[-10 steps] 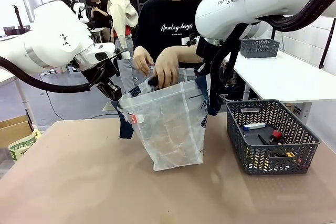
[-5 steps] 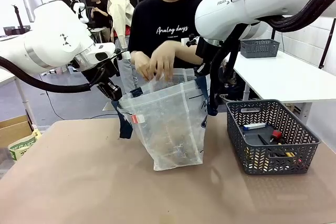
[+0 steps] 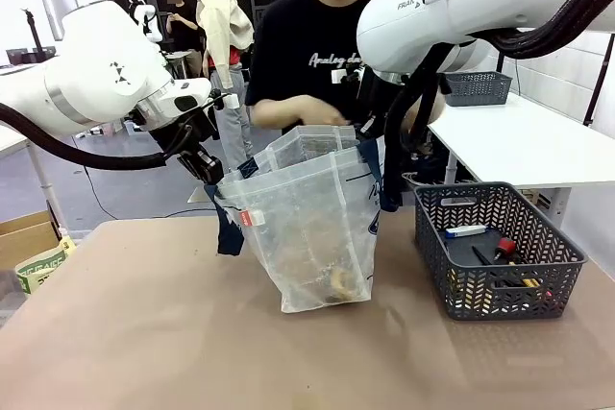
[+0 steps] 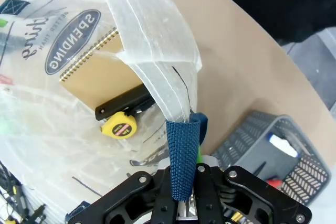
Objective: Transfer purchased items from the store into the shopping bag.
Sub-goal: Move the Reusable shopping bag to the right side of the table.
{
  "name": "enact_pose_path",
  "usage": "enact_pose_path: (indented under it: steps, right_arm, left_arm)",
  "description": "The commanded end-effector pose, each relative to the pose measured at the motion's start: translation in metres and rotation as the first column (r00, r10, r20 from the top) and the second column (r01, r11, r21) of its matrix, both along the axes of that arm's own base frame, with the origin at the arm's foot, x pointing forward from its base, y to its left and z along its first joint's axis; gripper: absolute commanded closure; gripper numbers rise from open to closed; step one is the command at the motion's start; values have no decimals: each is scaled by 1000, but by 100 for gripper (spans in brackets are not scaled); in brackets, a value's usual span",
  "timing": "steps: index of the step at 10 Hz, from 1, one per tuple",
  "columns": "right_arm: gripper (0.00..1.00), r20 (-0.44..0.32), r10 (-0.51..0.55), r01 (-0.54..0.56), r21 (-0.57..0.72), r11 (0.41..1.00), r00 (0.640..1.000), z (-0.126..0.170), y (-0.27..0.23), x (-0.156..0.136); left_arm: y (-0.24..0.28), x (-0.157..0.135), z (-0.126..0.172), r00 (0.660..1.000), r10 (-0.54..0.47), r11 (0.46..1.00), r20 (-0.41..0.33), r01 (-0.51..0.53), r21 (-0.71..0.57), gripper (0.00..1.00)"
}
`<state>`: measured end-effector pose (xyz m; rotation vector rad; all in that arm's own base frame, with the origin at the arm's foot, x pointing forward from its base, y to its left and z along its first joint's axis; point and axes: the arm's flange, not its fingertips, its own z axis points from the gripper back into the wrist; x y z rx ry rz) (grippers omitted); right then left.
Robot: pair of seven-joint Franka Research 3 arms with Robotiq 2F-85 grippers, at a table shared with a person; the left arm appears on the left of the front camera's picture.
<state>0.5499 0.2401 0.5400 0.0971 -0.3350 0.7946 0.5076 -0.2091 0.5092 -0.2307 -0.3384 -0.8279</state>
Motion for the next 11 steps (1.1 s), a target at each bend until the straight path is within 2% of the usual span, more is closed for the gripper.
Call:
enact_pose_path:
  steps: [1,11]
  right_arm:
    - [100,2,-3,3,1,1000,1000,1,-1,0]
    - [100,2,-3,3,1,1000,1000,1,-1,0]
  left_arm:
    - [1,0,0,1000,6,1000,-1,-6,-1,100]
    - [1,0,0,1000,6,1000,-1,-6,-1,100]
